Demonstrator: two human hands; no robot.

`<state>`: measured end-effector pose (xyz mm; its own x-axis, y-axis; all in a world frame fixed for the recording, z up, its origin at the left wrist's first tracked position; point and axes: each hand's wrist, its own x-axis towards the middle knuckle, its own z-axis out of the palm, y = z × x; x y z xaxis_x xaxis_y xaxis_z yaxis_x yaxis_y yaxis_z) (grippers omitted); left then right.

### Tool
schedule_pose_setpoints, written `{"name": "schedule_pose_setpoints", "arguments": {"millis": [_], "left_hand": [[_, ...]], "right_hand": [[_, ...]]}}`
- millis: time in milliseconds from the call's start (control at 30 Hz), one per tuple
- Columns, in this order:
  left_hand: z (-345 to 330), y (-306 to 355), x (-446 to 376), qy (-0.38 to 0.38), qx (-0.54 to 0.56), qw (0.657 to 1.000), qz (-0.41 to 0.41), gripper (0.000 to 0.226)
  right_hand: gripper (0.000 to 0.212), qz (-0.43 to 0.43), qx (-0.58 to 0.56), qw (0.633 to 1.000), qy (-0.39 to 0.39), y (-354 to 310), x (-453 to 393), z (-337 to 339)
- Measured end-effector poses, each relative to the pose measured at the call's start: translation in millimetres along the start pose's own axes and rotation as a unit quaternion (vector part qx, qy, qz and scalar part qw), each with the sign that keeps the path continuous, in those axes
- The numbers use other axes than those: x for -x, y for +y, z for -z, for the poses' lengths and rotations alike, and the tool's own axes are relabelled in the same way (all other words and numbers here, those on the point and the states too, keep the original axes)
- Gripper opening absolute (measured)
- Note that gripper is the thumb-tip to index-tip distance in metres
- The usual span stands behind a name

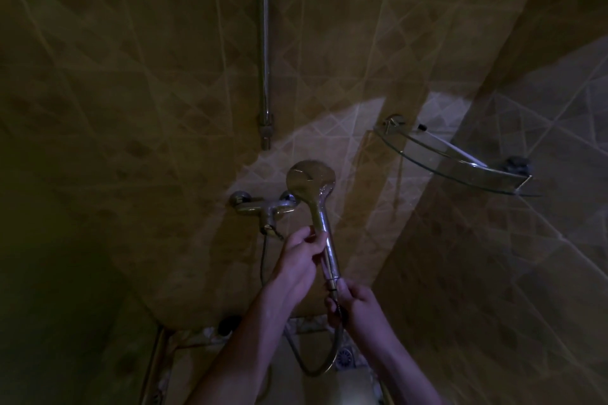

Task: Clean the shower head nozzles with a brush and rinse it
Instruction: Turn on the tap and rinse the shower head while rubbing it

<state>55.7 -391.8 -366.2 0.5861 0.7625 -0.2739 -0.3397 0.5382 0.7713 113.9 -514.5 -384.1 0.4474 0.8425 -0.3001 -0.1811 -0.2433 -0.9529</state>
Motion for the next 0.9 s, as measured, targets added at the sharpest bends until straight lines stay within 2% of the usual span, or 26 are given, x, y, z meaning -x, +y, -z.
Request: {"name": "schedule_pose_setpoints", "arguments": {"millis": [100,167,300,400,433,567,700,800,900], "left_hand": [[4,2,2,-0.047,0.024,0.998,0.018,0.024],[6,3,3,-0.066,0.045,0.996,0.026,0.022],[-2,-2,1,-0.024,0.028,0.999,0.019,0.016],[-9,-10,1,-0.005,-0.048,0.999,0.008,0.005],[-9,-13,3,0.000,-0.075,0.997,0.006,0.010],[-11,-16,8,-0.005,-0.102,0.994,0.026,0.031],[-12,-6,8,-0.048,-0.033,0.997,0.052,0.050],[-13,-3,8,-0.076,0.000,0.994,0.076,0.047],[-13,-1,8,-0.090,0.040,0.991,0.091,0.035]], "right_hand": [[0.026,-0.016,-0.028,0.999,-0.009,1,-1,2],[0.026,-0.010,-0.028,0.999,-0.017,4,-1,4],[0.028,0.012,0.028,1.000,0.001,9,0,6],[0.030,0.018,0.065,0.998,0.015,12,0,5],[0.030,0.014,0.060,0.998,0.013,13,0,5],[0.029,-0.019,0.000,1.000,0.003,14,3,4],[0.025,-0.069,-0.132,0.987,-0.055,15,7,10],[0.018,-0.070,-0.173,0.977,-0.101,16,8,12],[0.016,-0.048,-0.176,0.978,-0.103,16,8,9]]}}
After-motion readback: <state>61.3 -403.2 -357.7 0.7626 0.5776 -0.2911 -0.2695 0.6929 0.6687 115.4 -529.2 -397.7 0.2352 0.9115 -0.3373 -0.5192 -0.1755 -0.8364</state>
